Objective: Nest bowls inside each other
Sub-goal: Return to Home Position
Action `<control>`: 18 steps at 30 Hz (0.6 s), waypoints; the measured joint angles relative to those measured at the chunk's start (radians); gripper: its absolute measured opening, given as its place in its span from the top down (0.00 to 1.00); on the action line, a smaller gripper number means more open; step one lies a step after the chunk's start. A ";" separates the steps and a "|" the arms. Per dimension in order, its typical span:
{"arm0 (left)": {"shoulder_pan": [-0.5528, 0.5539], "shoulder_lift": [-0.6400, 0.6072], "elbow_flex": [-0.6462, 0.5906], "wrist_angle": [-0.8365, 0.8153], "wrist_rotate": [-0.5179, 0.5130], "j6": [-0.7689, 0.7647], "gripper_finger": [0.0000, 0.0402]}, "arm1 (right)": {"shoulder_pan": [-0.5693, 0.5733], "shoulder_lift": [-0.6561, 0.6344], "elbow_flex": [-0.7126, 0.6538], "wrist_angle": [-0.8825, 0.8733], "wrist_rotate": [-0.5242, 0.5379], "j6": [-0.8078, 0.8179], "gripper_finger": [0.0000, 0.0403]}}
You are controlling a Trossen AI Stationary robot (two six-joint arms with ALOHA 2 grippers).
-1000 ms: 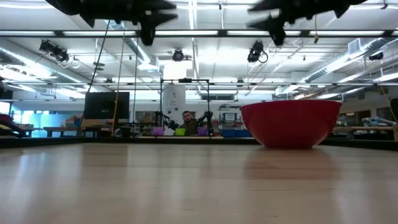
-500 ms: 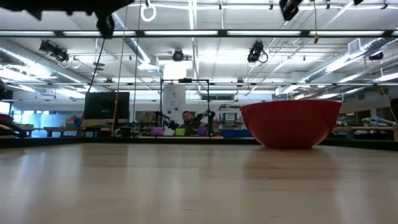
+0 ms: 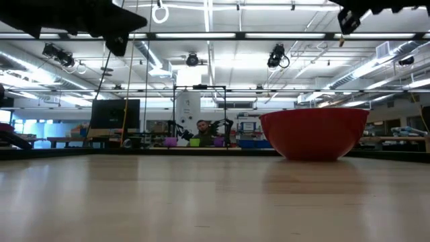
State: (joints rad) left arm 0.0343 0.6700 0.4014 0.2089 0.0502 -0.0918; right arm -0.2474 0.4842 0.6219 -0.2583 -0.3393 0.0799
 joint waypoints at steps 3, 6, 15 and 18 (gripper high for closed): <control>0.023 -0.085 -0.041 -0.005 0.004 0.021 1.00 | -0.002 -0.072 -0.122 0.110 0.001 0.082 0.99; 0.036 -0.189 -0.130 -0.009 0.005 -0.023 1.00 | -0.003 -0.115 -0.219 0.121 -0.025 0.134 0.99; 0.036 -0.389 -0.263 -0.005 -0.004 -0.088 1.00 | -0.003 -0.190 -0.420 0.434 -0.014 0.265 1.00; 0.036 -0.430 -0.263 -0.053 -0.004 -0.074 1.00 | -0.003 -0.216 -0.462 0.456 -0.006 0.311 1.00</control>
State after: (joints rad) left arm 0.0700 0.2403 0.1379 0.1557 0.0460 -0.1654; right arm -0.2506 0.2685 0.1598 0.1978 -0.3450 0.3907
